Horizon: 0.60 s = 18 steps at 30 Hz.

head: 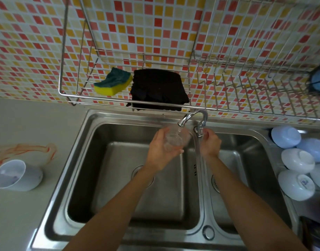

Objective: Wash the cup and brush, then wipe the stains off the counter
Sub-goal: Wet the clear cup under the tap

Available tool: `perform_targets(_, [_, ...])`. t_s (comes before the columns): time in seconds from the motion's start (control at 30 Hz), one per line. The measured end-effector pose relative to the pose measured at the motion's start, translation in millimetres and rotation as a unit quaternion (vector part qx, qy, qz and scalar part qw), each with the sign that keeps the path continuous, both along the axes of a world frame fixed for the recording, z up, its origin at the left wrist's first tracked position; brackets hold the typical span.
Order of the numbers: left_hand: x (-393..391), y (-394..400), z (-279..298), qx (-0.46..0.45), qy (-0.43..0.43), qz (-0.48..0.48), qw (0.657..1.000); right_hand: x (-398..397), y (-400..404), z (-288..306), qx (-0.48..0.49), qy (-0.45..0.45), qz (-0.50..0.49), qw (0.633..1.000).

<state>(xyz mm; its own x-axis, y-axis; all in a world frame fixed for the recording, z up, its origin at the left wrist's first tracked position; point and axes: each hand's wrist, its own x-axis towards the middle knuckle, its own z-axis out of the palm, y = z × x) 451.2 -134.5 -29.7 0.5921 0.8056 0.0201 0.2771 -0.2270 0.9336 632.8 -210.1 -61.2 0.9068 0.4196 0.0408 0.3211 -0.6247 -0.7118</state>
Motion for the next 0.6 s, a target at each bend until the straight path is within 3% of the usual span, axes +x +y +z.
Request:
perform_targets(0.13, [-7,1,2,0.004,0.003,0.055,0.998,-16,-19,-1,0.028,-0.007,-0.021,0.999])
perform_targets(0.27, [-5,2,7,0.027,0.009,0.083,0.996,-47,-59,-39,0.002,-0.006,0.004,1.0])
perform_targets(0.37, [-3,-1,7,0.058,0.025,0.062,0.996,-80,-90,-65,-0.057,-0.007,0.048,0.997])
perform_targets(0.5, [-4,-5,10,0.076,0.036,0.076,0.994,-110,-120,-93,-0.183,-0.089,0.129,0.97])
perform_targets(0.6, [0,-7,14,0.114,0.05,0.051,0.991,-112,-126,-102,-0.218,-0.114,0.133,0.96])
